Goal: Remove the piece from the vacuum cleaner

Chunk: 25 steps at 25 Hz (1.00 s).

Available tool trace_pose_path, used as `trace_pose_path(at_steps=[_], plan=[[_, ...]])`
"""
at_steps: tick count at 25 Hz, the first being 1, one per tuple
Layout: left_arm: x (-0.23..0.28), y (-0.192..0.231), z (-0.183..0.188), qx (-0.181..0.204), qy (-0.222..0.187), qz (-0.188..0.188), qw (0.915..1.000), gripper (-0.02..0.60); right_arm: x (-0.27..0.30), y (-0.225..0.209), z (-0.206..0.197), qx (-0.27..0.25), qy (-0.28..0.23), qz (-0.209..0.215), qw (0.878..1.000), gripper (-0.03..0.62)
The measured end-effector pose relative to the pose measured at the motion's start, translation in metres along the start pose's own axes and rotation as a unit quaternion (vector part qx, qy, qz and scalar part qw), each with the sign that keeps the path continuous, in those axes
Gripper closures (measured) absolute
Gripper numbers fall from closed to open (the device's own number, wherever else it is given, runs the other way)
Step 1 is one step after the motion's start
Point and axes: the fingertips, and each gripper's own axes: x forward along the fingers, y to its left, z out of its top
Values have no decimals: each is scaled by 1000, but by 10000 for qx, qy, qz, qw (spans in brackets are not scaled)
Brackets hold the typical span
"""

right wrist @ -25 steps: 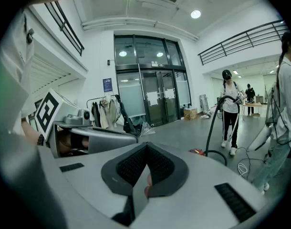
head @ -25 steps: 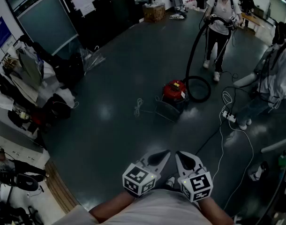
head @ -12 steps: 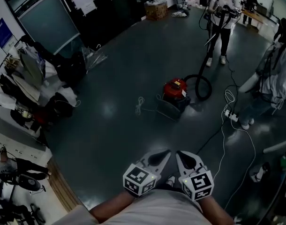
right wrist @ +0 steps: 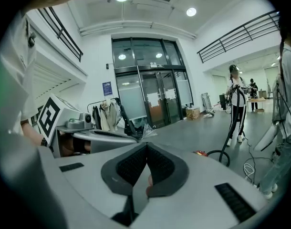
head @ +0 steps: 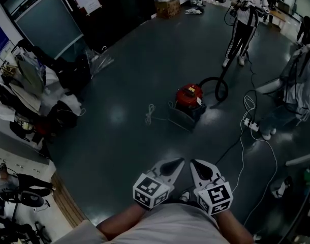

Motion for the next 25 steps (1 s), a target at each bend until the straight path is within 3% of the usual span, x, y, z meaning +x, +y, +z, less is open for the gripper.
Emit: trace_pose_path(at_steps=[9, 18, 25], plan=[[84, 104, 18, -11, 159, -220, 9996, 577, 109, -73, 8, 168, 242, -225, 9993, 579], [160, 255, 54, 590, 533, -545, 9953, 577, 248, -147, 36, 519, 368, -661, 9958, 577], [220, 315, 51, 880, 654, -855, 9903, 577, 314, -191, 34, 555, 433, -823, 9941, 577]])
